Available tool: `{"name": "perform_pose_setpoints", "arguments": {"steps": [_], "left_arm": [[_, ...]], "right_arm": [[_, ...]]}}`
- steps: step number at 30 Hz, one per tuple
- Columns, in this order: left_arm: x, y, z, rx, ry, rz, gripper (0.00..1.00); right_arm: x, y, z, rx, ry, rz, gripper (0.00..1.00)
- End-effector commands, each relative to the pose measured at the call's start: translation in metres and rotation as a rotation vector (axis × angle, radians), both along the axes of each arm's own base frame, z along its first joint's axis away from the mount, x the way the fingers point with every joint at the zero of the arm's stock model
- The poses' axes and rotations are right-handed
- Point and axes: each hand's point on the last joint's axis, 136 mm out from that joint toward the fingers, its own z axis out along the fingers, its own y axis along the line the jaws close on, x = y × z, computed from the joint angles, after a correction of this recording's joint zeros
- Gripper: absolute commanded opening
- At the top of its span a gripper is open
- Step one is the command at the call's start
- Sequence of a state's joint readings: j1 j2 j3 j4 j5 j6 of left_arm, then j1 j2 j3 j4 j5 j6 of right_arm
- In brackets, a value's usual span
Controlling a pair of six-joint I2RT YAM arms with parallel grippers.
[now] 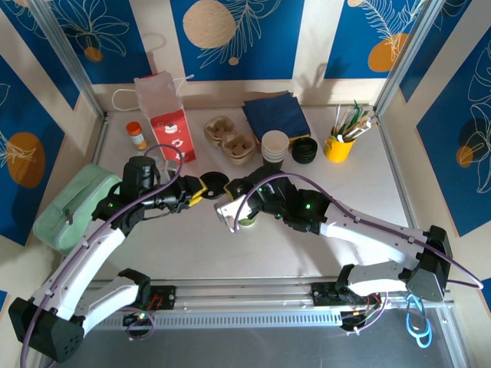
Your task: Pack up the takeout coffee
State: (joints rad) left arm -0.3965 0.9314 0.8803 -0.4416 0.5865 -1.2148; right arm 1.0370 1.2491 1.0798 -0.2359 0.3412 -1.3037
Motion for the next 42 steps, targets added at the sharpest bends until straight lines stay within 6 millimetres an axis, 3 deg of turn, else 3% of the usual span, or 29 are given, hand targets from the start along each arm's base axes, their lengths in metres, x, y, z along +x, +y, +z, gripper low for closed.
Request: {"name": "perform_pose_setpoints", "arguments": {"steps": [1, 3, 9, 15, 20, 25, 36, 42], "left_arm": [[-0.004, -0.009, 0.043, -0.073, -0.138, -0.072, 0.28], [-0.004, -0.009, 0.044, -0.072, -0.140, -0.072, 0.33], [-0.002, -0.003, 0.049, -0.049, -0.177, -0.051, 0.63], [-0.004, 0.038, 0.057, 0.170, -0.279, 0.074, 0.83], [-0.007, 0.060, 0.059, 0.317, -0.359, 0.111, 0.87], [-0.006, 0.068, 0.055, 0.369, -0.391, 0.125, 0.88], [0.005, 0.047, 0.032, 0.339, -0.361, 0.032, 0.88], [0.012, 0.041, 0.029, 0.316, -0.420, 0.018, 0.88]], "right_arm": [[-0.011, -0.001, -0.012, -0.010, 0.069, 0.008, 0.00], [-0.013, -0.003, -0.011, 0.000, 0.086, 0.002, 0.00], [-0.022, -0.011, -0.007, 0.046, 0.163, -0.019, 0.00], [-0.029, -0.021, -0.002, 0.104, 0.272, -0.079, 0.00], [-0.038, -0.025, 0.025, 0.262, 0.523, -0.172, 0.00], [-0.037, -0.033, 0.047, 0.388, 0.813, -0.333, 0.00], [-0.028, -0.068, 0.085, 0.743, 1.529, -0.580, 0.00], [-0.019, -0.090, 0.073, 0.873, 1.970, -0.695, 0.00]]}}
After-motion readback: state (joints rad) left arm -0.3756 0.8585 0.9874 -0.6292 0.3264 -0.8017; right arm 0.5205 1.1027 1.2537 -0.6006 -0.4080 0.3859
